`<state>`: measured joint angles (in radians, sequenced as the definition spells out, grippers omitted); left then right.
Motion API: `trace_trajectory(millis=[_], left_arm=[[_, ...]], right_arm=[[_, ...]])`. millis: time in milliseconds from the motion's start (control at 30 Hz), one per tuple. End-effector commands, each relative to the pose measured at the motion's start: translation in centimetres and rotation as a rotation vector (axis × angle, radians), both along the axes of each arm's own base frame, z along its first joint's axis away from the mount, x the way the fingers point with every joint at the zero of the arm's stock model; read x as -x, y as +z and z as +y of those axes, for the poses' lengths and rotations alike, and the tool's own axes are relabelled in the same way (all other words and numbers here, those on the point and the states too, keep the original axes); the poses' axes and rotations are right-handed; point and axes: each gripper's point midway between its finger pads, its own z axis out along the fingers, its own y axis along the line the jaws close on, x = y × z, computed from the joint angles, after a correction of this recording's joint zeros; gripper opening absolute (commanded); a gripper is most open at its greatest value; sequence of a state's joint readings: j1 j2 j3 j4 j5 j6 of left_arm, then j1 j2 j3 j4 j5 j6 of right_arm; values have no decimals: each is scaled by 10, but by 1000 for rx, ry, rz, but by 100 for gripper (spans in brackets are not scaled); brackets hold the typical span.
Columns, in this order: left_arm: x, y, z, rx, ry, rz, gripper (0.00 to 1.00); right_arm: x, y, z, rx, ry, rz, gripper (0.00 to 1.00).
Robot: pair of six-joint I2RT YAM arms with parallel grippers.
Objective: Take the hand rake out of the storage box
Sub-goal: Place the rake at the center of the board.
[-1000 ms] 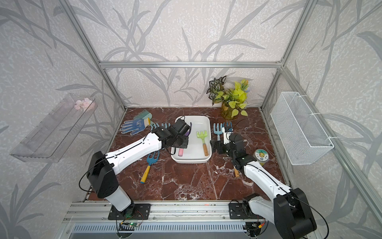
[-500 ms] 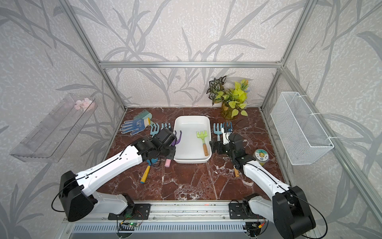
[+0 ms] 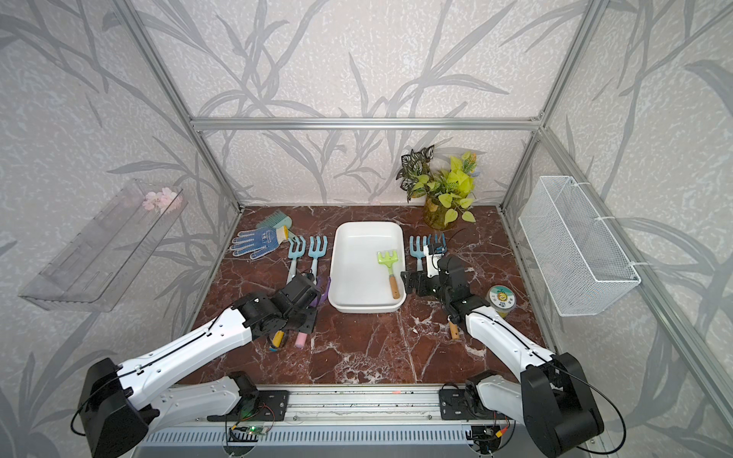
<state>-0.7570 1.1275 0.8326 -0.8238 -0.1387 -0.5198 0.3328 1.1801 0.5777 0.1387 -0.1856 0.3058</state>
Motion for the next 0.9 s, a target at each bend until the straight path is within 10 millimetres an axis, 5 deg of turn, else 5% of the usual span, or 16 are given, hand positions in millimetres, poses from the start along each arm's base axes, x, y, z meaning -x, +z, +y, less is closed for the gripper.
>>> trace_trajectory(millis=[0,567,867], left_arm=[[-7,-4,-1,18,19,-29,6],[-3,-61,13,-7,104,141,6],[-11,-75,13,15,127,197,6]], right_arm=[[-10,17,3,-15,8,-44,99],[-10,16,4,-15,11,-39,99],[-11,16,4,-15,10,-39,99]])
